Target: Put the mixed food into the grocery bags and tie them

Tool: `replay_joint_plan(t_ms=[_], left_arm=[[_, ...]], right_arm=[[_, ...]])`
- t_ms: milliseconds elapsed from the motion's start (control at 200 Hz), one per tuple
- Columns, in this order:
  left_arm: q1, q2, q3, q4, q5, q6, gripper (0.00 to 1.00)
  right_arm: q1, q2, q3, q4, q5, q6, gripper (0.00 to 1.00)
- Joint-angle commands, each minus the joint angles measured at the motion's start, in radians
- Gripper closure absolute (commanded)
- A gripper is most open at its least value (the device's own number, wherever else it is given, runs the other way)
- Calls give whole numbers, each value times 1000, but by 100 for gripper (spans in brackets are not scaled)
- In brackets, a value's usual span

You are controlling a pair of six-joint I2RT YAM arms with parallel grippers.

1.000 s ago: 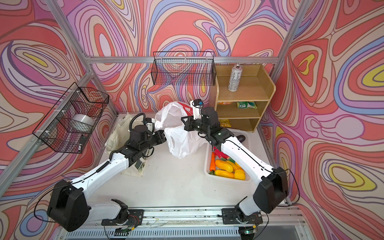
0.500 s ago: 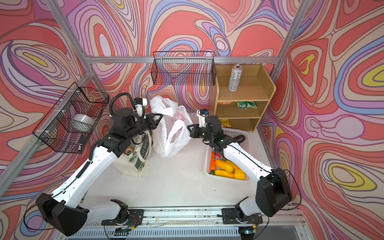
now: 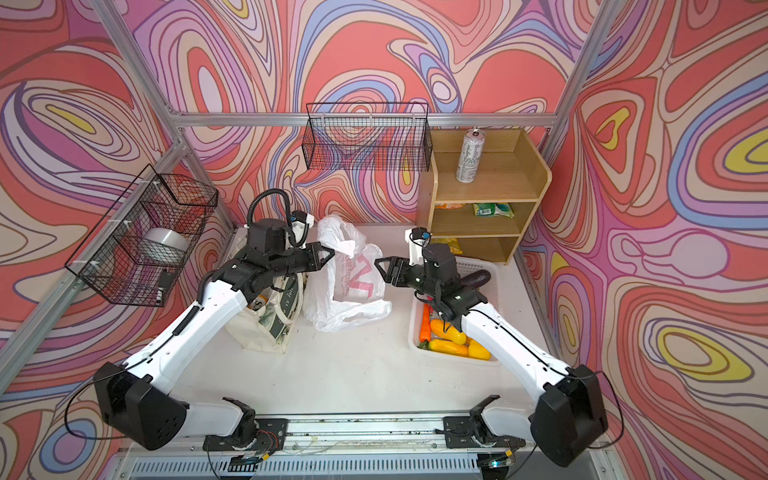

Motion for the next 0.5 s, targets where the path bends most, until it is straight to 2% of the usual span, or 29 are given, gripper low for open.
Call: replay_joint_plan(t_ms=[0,95,185,341,496], left_arm=[[2,24,-19,-1,39,16,100],[2,34,-31,32,70,-12,100],[2,30,-38,57,104,-49,100],[2,-1,-76,95,128,-113,100],[2,-3,-95,164,142,-169,100]], right_arm=[[-11,-78,35,-191,138,-48,30],[-49,-93,63,-360,250,-62,26],[-113,-99,65,-465,296,-61,22],[-258,-112,57,-590,315,-28,15],[-425,-73,30,-615,281,-11,16]])
